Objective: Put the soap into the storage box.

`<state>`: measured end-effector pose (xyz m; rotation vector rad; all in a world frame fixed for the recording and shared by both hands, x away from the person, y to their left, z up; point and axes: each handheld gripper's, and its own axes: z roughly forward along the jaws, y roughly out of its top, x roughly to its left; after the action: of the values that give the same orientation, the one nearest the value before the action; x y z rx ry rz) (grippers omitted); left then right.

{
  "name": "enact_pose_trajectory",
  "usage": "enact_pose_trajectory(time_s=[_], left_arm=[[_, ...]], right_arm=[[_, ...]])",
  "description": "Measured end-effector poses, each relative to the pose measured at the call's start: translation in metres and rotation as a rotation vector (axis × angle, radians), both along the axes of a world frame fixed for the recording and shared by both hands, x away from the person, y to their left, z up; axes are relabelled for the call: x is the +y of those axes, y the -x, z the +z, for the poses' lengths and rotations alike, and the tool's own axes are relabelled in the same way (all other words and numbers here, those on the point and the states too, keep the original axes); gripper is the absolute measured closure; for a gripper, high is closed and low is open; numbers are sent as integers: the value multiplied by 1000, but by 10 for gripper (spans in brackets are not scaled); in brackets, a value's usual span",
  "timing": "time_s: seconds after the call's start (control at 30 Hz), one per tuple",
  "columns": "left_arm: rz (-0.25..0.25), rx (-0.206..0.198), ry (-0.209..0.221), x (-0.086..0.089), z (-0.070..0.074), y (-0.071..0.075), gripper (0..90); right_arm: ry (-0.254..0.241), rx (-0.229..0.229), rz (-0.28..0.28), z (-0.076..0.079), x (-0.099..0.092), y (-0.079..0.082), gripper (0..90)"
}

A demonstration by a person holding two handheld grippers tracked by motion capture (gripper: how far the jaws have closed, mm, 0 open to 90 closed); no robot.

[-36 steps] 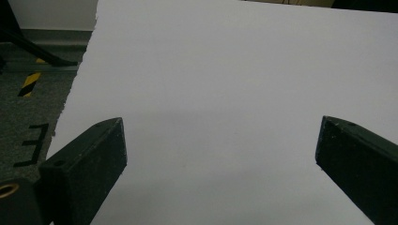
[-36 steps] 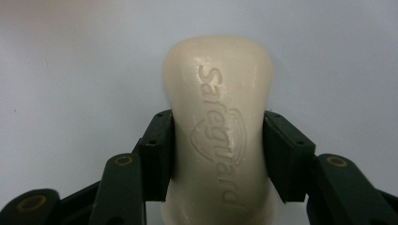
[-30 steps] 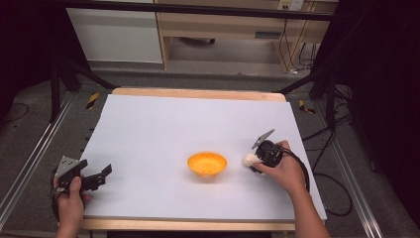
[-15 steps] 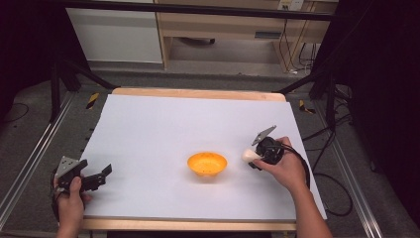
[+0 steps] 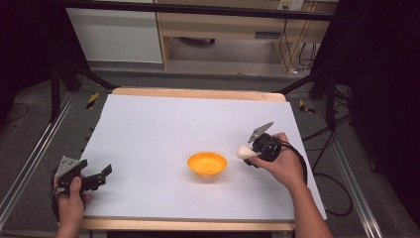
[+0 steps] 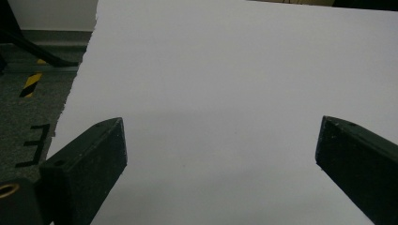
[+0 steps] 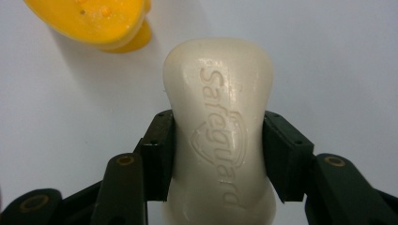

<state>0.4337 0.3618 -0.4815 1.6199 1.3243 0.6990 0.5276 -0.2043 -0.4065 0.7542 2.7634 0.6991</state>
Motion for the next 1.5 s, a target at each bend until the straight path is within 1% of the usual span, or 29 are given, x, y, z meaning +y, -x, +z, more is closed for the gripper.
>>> enact_pose_trajectory(time_s=[0.07, 0.13, 0.2, 0.37, 0.43, 0.53, 0.7, 0.73, 0.77, 0.87, 0.93, 0.97, 1.0, 1.07, 1.1, 1.13, 1.17, 1.2, 1.23, 1.3, 1.4, 1.47, 1.5], left_arm=[[1, -3, 0, 0, 0, 0, 19], [0, -2, 1, 0, 0, 0, 19], [1, -2, 3, 0, 0, 0, 19], [0, 0, 7, 1, 0, 0, 19], [1, 0, 8, 1, 0, 0, 18], [0, 0, 3, 0, 0, 0, 19], [1, 0, 6, 0, 0, 0, 19], [2, -2, 4, 0, 0, 0, 19], [2, -2, 4, 0, 0, 0, 19], [1, 0, 7, 1, 0, 0, 19], [1, 0, 7, 1, 0, 0, 19], [0, -1, 8, 1, 0, 0, 19], [1, -1, 8, 1, 0, 0, 19], [1, -1, 10, 1, 0, 0, 19], [1, -1, 10, 1, 0, 0, 19], [2, -1, 10, 1, 0, 0, 19], [2, -1, 10, 1, 0, 0, 19], [1, -2, 9, 1, 0, 0, 19], [1, -2, 9, 1, 0, 0, 18], [1, 0, 9, 1, 0, 0, 19], [1, -4, 12, 1, 0, 0, 19], [0, -6, 13, 1, 0, 1, 19], [1, -6, 12, 1, 0, 1, 19]], right_arm=[[-7, -2, 21, 2, 6, -1, 498], [-6, -6, 26, 3, 8, -1, 497], [-8, -10, 50, 5, 13, -2, 497], [-18, -12, 71, 8, 19, -2, 497], [-13, -22, 84, 10, 22, -3, 497], [-23, -30, 106, 14, 30, -2, 497], [-26, -37, 124, 17, 37, -2, 497], [-32, -37, 142, 19, 41, -2, 497], [-32, -37, 142, 19, 41, -2, 497], [-44, -29, 169, 21, 48, -1, 497], [-42, -33, 194, 22, 55, -1, 497], [-44, -31, 192, 22, 58, -1, 497], [-40, -38, 208, 22, 61, -2, 497], [-38, -40, 238, 23, 70, -2, 497], [-38, -40, 238, 23, 70, -2, 497], [-43, -38, 251, 22, 77, -3, 496], [-43, -38, 251, 22, 77, -3, 496], [-46, -34, 267, 20, 83, -3, 496], [-46, -34, 267, 20, 83, -3, 496], [-26, -37, 292, 18, 88, -4, 496], [-27, -33, 302, 16, 95, -4, 496], [-28, -38, 308, 15, 99, -3, 496], [-30, -42, 320, 15, 101, -4, 496]])
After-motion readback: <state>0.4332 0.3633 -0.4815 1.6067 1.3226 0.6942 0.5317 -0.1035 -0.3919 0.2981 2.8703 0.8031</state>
